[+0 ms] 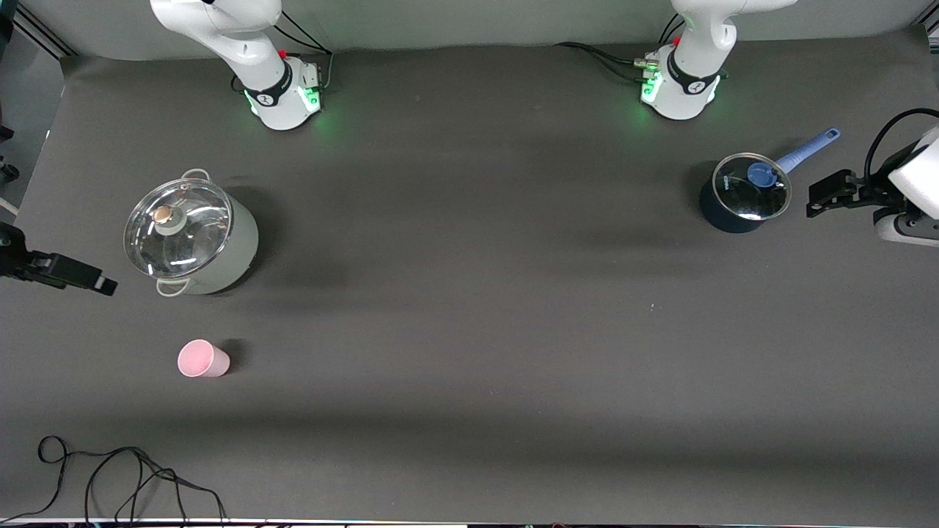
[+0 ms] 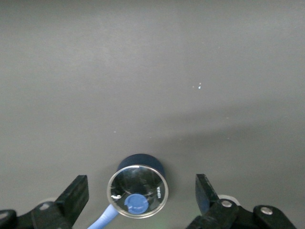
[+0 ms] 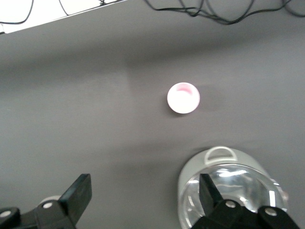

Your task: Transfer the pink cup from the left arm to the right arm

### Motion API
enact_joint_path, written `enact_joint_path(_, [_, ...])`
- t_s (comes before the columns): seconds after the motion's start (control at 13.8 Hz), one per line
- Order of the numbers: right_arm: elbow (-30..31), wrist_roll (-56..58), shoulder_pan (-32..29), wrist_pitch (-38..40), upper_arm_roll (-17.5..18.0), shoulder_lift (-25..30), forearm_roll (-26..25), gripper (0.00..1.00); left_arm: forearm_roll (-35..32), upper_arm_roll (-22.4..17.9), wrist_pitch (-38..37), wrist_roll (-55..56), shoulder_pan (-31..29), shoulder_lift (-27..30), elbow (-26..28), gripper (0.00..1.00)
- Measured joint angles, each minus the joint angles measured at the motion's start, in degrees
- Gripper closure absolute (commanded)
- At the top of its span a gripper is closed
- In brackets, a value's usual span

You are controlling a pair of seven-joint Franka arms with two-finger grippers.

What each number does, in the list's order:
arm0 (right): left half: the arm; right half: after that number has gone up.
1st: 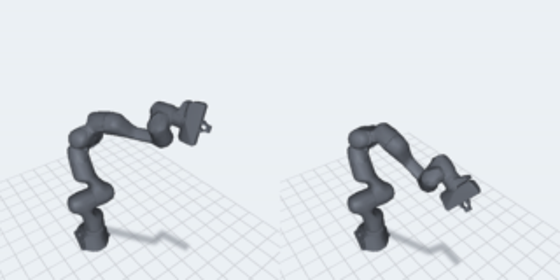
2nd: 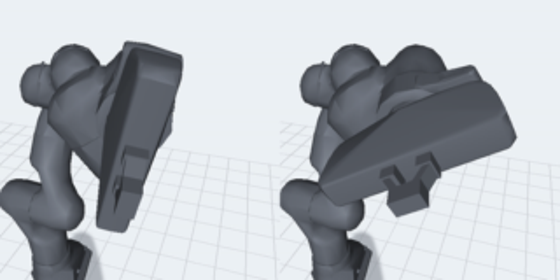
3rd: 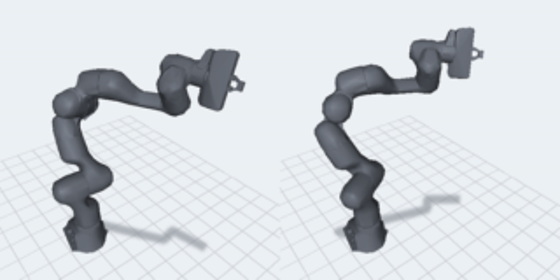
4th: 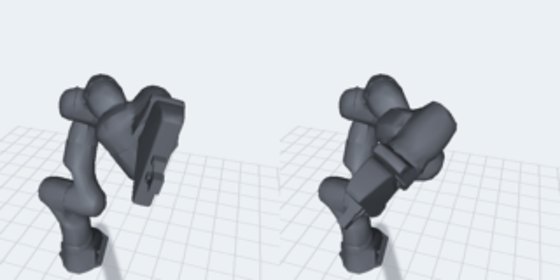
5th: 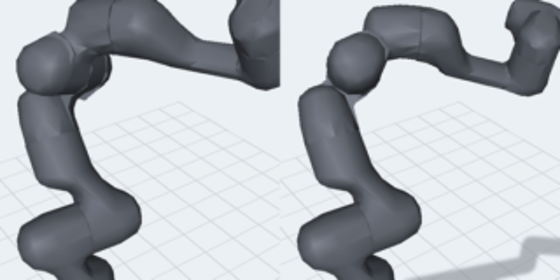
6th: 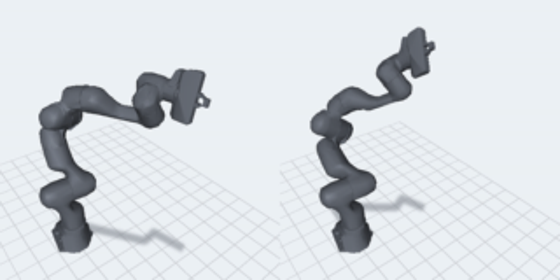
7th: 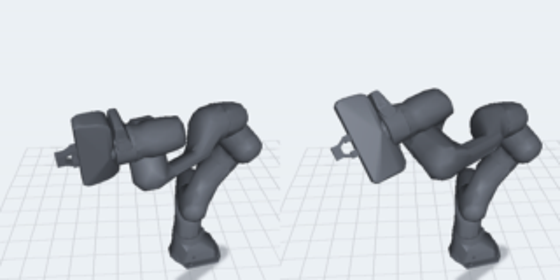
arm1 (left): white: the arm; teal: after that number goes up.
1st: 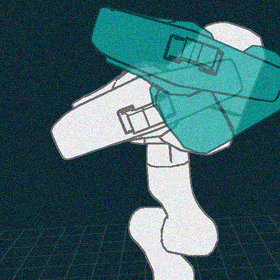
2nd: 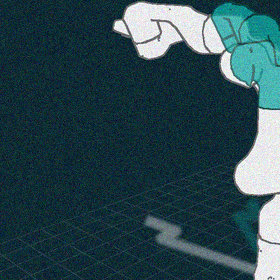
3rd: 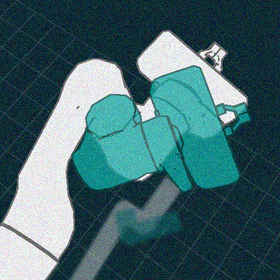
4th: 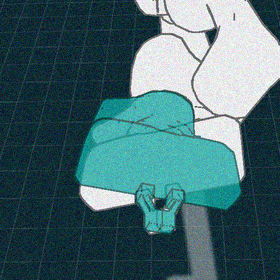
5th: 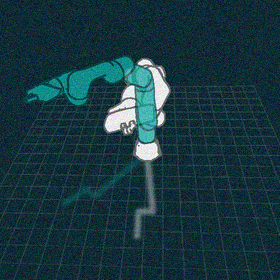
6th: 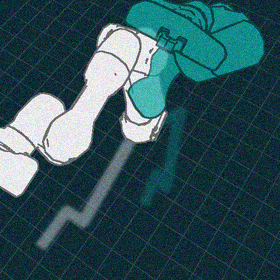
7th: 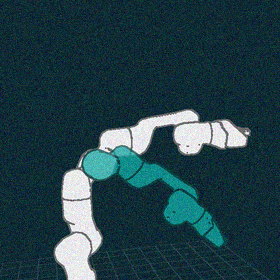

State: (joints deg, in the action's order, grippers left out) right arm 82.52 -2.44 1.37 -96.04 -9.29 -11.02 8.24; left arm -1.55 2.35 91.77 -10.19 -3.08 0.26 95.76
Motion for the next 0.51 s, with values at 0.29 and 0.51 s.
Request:
enact_joint_path(0.29, [2.9,-0.4,1.8,-1.3,0.0,3.3,-3.8,0.00,-1.5,1.5,-0.9,0.0,0.6,0.9,-1.1,0.00])
enact_joint_path(0.51, [7.1,-0.4,1.7,-4.2,0.2,5.7,-4.9,0.00,-1.5,2.8,-1.7,0.3,0.6,0.9,-1.6,0.00])
